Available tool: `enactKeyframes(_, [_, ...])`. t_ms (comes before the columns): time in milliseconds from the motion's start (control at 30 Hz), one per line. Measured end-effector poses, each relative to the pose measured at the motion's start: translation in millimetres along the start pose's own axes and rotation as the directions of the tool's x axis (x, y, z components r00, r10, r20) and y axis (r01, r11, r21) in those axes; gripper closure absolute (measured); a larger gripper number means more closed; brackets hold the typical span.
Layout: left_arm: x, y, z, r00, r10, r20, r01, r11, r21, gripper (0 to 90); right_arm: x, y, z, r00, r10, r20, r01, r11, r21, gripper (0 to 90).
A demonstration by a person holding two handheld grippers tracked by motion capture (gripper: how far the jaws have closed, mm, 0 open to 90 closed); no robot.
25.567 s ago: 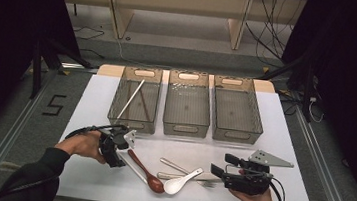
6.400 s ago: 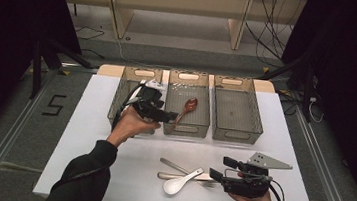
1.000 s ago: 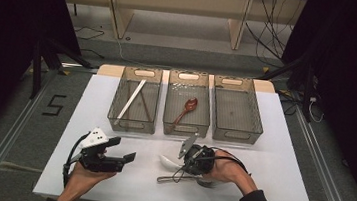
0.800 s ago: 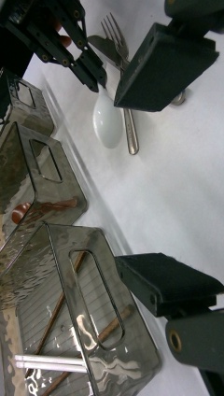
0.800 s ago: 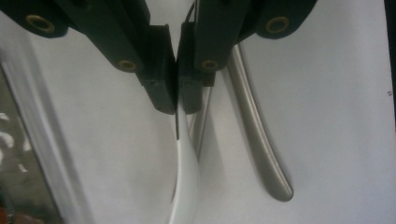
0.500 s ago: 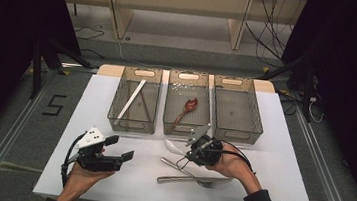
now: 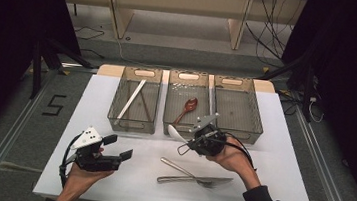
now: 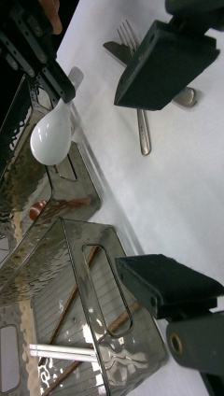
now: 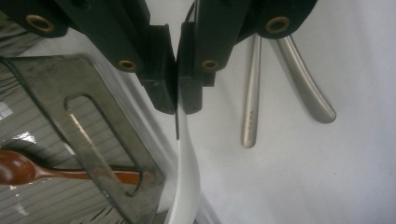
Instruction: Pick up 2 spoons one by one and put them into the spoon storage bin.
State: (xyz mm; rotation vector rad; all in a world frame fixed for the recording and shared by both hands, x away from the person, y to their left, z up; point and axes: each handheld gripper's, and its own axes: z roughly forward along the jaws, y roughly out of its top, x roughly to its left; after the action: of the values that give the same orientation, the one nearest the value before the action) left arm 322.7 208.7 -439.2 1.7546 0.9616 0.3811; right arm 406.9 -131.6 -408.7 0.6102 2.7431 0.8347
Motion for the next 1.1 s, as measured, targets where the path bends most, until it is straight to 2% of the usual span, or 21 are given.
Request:
enactKeyframes(400, [0.6,-2.1,-3.8,0.9999,-0.01,-0.005,0.009,0.9997,-0.023,17.3,-9.5,11.8,-4.1,0.9987,0.047,0.02,-0.047,0.999,-0.028,86.2])
enactKeyframes(533, [0.7,-2.6,-5.2,0.9999,-0.011,-0.008,0.01,0.9995,-0.03,17.2,-14.1,15.8,-5.6,0.9966,0.078,0.027,-0.077,0.996,-0.037,86.2])
enactKeyframes(933, [0.1,-4.2,-6.6,0.9998,-0.015,-0.012,0.014,0.9989,-0.044,17.2,-35.1,30.6,-5.3,0.9828,0.172,0.069,-0.168,0.984,-0.056,86.3])
enactKeyframes(1100, [-0.8,-4.1,-8.4,0.9999,-0.014,-0.01,0.013,0.9986,-0.052,17.2,-45.5,36.3,-4.5,0.972,0.213,0.1,-0.205,0.975,-0.08,86.2])
